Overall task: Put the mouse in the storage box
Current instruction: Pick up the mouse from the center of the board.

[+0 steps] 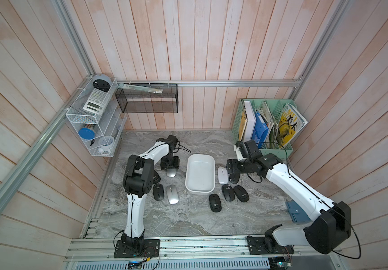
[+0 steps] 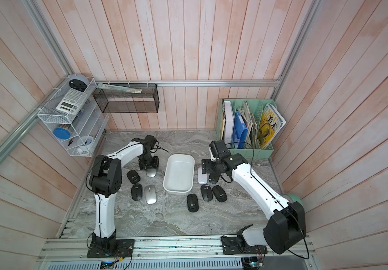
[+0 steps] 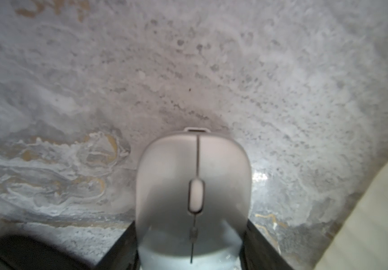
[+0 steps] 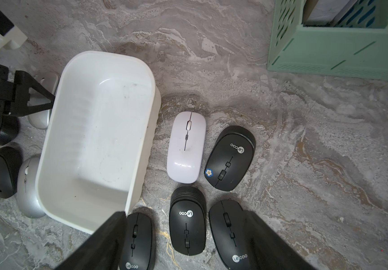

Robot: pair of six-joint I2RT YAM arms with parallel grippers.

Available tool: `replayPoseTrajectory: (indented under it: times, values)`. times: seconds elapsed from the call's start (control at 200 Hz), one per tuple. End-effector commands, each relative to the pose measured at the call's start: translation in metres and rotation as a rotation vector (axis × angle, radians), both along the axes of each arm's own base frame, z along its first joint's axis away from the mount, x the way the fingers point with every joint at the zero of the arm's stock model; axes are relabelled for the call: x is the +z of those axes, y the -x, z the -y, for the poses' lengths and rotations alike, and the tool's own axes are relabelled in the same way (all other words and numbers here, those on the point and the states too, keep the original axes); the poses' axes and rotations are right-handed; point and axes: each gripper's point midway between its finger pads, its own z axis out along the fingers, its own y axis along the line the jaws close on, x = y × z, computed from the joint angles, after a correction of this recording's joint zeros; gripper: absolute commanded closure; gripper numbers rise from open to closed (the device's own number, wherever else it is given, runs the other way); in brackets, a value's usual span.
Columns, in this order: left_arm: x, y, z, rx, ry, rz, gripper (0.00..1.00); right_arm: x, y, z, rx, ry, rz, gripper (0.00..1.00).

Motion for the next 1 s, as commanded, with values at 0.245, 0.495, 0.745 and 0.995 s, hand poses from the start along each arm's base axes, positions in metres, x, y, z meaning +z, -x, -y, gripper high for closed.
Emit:
replayPoseTrajectory:
  times: [0.245, 0.495, 0.745, 0.995]
  values:
    - [-0.018, 0.017, -0.009, 0.016, -0.043, -0.051, 0.54, -0.008, 0.011, -0.047, 0.083, -0.232, -0.068, 0.17]
    - [0.001, 0.021, -0.008, 0.031, -0.014, -0.014, 0.56, -0.013, 0.007, -0.115, 0.185, -0.427, -0.098, 0.17]
    - [0.033, 0.025, -0.007, 0.043, 0.018, 0.044, 0.56, -0.030, -0.015, -0.138, 0.192, -0.459, -0.121, 0.19]
    - [0.077, 0.026, 0.012, 0.036, 0.105, 0.110, 0.56, -0.047, -0.023, -0.135, 0.201, -0.392, -0.141, 0.21]
